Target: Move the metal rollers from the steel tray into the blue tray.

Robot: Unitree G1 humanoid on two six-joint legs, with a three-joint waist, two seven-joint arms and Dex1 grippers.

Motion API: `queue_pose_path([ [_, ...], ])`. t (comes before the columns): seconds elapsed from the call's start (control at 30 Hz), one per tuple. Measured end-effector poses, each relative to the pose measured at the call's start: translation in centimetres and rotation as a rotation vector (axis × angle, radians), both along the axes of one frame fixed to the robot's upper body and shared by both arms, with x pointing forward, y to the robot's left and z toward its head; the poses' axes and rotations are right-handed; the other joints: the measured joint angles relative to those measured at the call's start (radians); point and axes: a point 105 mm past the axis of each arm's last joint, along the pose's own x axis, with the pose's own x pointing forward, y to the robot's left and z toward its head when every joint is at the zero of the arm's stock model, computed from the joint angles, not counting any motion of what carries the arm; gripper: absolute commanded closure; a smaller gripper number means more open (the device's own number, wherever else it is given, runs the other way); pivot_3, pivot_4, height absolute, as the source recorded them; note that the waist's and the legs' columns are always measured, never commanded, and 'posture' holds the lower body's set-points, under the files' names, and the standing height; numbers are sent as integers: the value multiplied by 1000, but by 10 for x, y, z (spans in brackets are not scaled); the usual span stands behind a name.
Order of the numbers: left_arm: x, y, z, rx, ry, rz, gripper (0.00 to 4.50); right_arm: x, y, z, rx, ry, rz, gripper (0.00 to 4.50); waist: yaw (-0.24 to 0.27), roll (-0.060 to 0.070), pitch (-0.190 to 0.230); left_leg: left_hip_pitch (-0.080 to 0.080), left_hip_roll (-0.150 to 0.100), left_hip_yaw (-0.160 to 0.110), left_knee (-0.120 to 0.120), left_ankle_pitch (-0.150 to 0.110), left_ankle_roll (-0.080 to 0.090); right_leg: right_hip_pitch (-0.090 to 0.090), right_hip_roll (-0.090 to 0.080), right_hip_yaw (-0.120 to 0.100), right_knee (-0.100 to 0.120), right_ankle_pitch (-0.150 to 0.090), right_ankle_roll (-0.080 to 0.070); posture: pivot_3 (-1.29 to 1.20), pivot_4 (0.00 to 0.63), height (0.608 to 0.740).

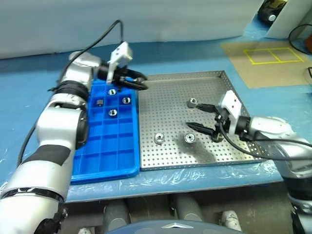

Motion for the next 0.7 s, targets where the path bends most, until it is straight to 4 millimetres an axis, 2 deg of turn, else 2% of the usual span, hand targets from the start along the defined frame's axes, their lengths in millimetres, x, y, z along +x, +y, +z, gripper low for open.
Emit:
queue_pose_path([
  [0.13,-15,59,-12,14,24,135,2727,11,25,1,-2,-1,135,445,44,0,0,-2,1,0,-2,2,-3,-3,0,-1,3,0,-1,-14,150,740],
  [0.2,-27,72,-14,10,33,165,2727,17,30,-1,-3,7,169,445,71,0,0,-4,2,0,-3,3,-4,-6,0,-2,3,0,-1,39,150,740],
  [0.27,-38,78,-15,5,43,174,2727,22,36,-1,-5,9,200,445,98,0,0,-6,3,0,-3,3,-5,-6,0,-4,4,-1,-3,81,150,740],
  [0.43,-77,90,-33,5,103,244,2727,28,57,-2,-3,5,307,445,143,0,0,-8,4,-2,-2,4,-7,-7,-1,-10,7,-2,-5,150,150,740],
  [0.53,-88,94,-44,-5,129,302,2727,30,62,-6,-6,14,336,445,158,0,0,-6,4,-4,-1,5,-9,-7,-2,-12,12,-2,-5,160,150,740],
  [0.7,-99,101,-74,6,207,394,2727,31,65,-8,-14,12,361,445,158,0,0,-4,4,-7,-1,8,-13,-7,-3,-11,16,-3,-5,150,150,740],
])
